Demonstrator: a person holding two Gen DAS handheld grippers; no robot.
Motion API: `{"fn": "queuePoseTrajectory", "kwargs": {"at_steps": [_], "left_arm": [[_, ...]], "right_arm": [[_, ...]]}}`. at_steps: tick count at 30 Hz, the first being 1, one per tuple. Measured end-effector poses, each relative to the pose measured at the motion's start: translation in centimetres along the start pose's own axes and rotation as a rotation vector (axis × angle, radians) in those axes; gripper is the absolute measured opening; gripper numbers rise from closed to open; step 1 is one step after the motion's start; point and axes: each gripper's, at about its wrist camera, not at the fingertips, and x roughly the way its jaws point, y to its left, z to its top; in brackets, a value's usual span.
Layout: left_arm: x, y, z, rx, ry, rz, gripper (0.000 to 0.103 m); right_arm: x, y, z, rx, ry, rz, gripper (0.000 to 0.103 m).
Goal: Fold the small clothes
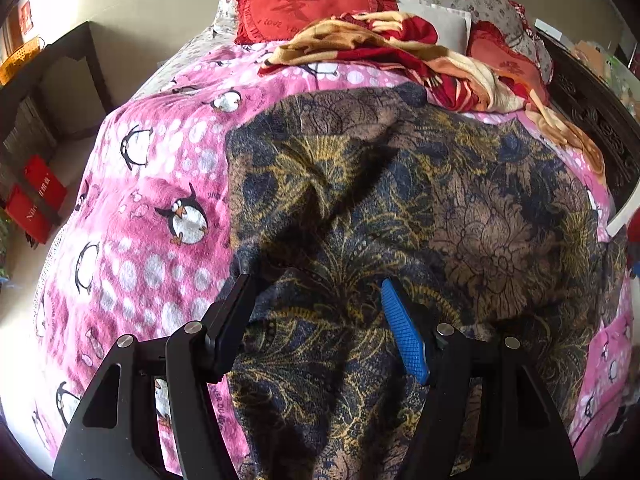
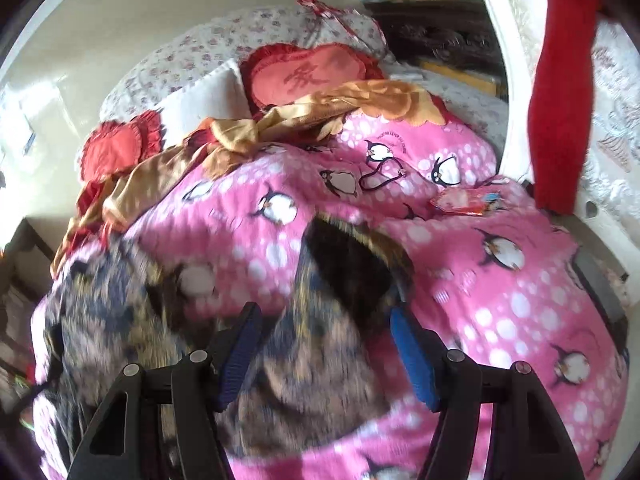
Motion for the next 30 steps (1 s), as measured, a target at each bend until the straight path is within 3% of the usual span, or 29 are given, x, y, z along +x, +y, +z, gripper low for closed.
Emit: {"fn": "queuePoseTrajectory", "kwargs": {"at_steps": [4, 7, 9, 12, 15, 17, 21, 22, 23, 25, 30], "left_arm": [[0.2, 0.1, -0.2, 0.002, 0.007, 0.012, 0.066], [0.5, 0.4, -0.3, -0.005, 0.011, 0.019, 0.066], [0.7, 0.5, -0.2, -0.008, 0.019, 0.022, 0.066], [0.6, 0.7, -0.3, -0.005, 0.015, 0.027, 0.066], [0.8, 0.8, -0.4, -0.004, 0.019, 0.029, 0.066], [0.8, 0.9, -0.5, -0.01, 0.021, 0.026, 0.066], [0.6, 1.0, -0.7, -0.014, 0.021, 0.019, 0.066], [0.5, 0.9, -0.8, -0.012, 0.02, 0.018, 0.066], [0.3, 0.9, -0.8, -0.01, 0.019, 0.018, 0.066], [0.0, 0.9, -0.8, -0.008, 0.014, 0.017, 0.066], [-0.9, 1.4, -0.5, -0.025, -0.004, 0.011, 0.066]], "right_arm": [[2.7, -2.5, 2.2, 0.231, 0.076, 0.116, 0.064], [4.3, -4.8, 2.2, 0.446, 0.109, 0.199, 0.067], [4.9, -5.5, 1.9, 0.52, 0.121, 0.226, 0.068], [4.2, -4.0, 1.7, 0.455, 0.13, 0.243, 0.068], [2.1, -1.6, 1.1, 0.263, 0.089, 0.236, 0.075], [1.3, -0.5, 0.0, 0.146, 0.093, 0.197, 0.079], [1.9, -1.4, -2.8, 0.081, 0.155, 0.132, 0.078], [2.2, -2.0, -3.6, 0.087, 0.17, 0.13, 0.067], [2.4, -2.7, -4.4, 0.094, 0.185, 0.144, 0.035], [2.2, -3.3, -5.5, 0.106, 0.2, 0.171, 0.009], [-3.7, -2.9, -4.1, 0.096, 0.043, 0.234, 0.006]]}}
